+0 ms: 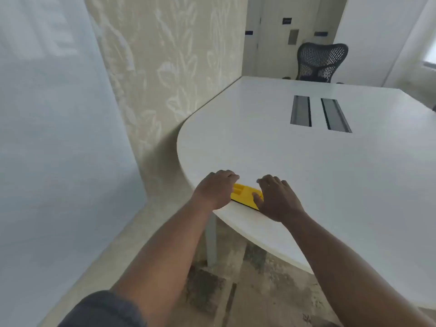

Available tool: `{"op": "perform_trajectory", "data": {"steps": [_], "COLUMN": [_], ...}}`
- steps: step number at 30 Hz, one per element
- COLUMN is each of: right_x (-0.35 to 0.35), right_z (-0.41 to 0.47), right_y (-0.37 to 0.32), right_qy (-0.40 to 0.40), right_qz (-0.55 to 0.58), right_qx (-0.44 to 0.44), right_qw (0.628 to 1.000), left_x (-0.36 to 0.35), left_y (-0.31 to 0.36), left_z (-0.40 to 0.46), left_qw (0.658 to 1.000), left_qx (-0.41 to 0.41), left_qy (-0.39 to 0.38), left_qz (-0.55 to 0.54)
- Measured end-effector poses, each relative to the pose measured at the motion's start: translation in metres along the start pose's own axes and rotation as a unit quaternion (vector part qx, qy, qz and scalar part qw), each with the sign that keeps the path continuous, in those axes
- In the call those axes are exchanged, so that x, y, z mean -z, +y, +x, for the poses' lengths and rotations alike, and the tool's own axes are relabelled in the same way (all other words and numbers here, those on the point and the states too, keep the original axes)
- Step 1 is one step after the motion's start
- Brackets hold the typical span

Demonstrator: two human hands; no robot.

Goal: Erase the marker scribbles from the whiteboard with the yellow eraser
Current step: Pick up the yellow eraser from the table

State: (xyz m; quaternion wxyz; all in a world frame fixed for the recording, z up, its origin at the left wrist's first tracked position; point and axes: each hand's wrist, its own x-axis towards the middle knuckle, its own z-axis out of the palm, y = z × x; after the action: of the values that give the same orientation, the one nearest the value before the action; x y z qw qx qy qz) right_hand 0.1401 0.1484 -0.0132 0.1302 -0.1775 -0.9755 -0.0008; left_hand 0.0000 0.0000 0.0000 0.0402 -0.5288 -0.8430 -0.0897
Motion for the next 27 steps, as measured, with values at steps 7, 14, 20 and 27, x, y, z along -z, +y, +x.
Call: {"op": "perform_trajectory", "data": {"steps": [7,14,20,27], "right_x": [-0.04,-0.021,0.04,0.121], "right_z": [-0.003,0.018,0.042,0.041], "right_y": [0.022,-0.005,-0.097,-0.217], "right_qy": [-0.037,0.013,0.09,0.186], "right_qz": [0.025,0.029,0.042,0.117], "right_qx": [0.029,0.067,0.122,0.205], "right_qw": [0.999,0.997,0.988,0.954], "left_x": [-0.049,-0.015,0.068,0.176], "left_y": [0.011,-0.009,-0.043,-0.071], "left_z": [0.042,0.025,-0.039,-0.145], "left_qw": [0.996,0.997,0.989,0.946], "left_qx": [-0.002,0.012,0.053,0.09], "left_qy": [-0.088,-0.017,0.083,0.223], "left_qz": [0.02,0.07,0.111,0.218]}}
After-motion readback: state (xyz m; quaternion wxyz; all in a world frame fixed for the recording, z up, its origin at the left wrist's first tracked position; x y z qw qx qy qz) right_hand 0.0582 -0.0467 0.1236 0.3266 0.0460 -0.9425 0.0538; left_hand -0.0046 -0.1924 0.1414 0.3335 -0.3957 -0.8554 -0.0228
